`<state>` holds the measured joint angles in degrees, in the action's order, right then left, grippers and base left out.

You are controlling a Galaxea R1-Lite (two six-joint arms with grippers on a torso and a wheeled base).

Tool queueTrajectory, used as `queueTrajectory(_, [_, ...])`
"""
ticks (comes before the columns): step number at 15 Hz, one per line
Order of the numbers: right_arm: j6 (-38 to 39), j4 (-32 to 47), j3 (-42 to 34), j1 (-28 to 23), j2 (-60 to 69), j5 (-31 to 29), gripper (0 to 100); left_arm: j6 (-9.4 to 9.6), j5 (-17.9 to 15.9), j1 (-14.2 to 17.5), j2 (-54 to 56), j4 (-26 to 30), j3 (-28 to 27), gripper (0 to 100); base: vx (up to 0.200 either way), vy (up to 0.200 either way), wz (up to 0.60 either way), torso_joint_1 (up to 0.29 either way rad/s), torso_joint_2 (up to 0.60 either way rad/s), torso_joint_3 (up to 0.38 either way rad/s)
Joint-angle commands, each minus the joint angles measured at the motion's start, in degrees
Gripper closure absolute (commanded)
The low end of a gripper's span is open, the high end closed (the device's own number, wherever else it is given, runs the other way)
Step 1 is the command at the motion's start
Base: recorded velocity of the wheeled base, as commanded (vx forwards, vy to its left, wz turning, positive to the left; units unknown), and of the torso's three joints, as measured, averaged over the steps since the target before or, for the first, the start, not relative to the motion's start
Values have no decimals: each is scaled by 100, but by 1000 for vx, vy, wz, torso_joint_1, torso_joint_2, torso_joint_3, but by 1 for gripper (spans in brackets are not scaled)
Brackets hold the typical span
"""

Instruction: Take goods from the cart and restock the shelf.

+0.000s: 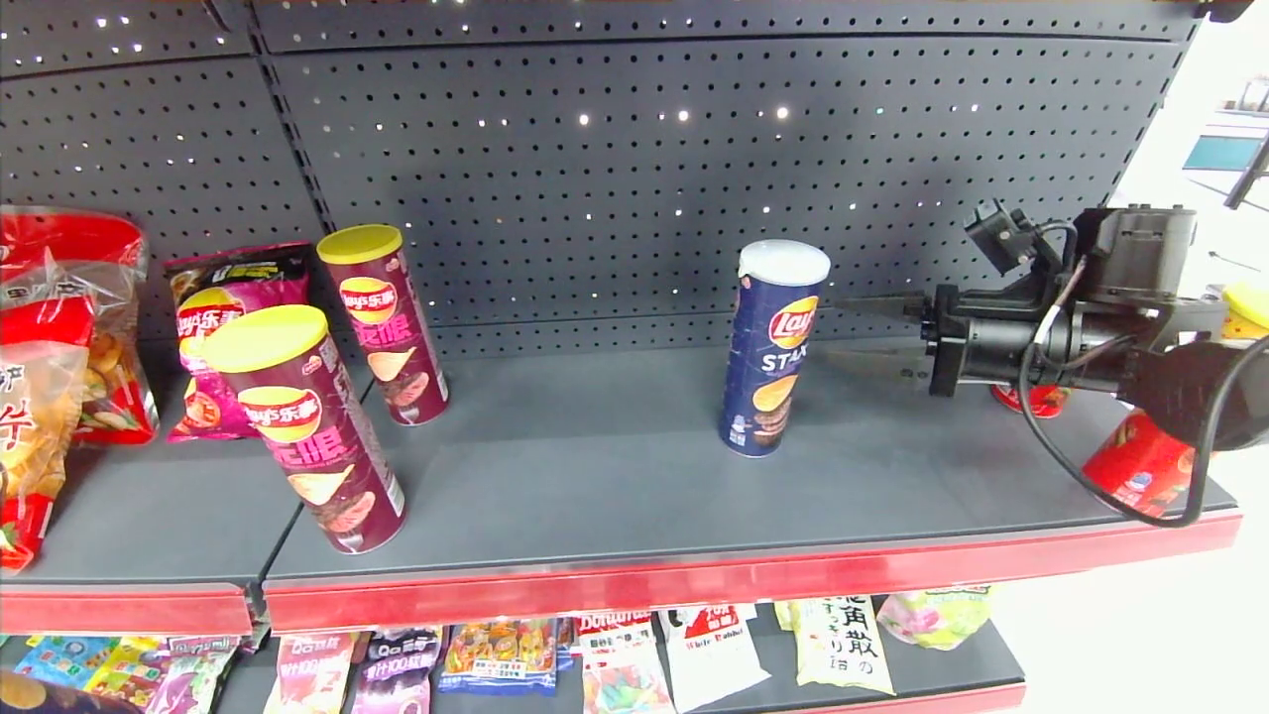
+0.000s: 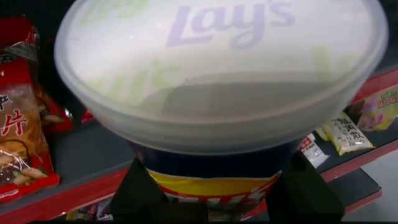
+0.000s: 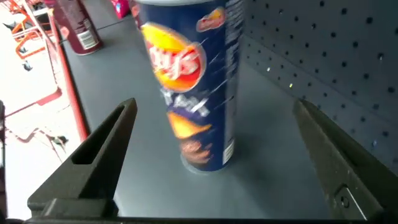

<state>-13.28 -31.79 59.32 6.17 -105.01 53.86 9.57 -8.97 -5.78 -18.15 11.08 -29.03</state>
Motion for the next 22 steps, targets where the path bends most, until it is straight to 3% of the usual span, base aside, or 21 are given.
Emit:
queueTrajectory(1, [9, 6, 185, 42, -195, 19, 0, 1, 1, 7, -22, -1, -59, 100, 0, 0, 0, 0, 0, 0])
queueTrajectory(9, [62, 33, 660, 104, -626, 600, 0, 1, 36, -2, -74, -1, -147, 100, 0, 0, 0, 0, 0, 0])
queueTrajectory(22, [299, 50, 1214, 517, -951, 617, 0, 10, 80, 7, -101, -1, -182, 100, 0, 0, 0, 0, 0, 0])
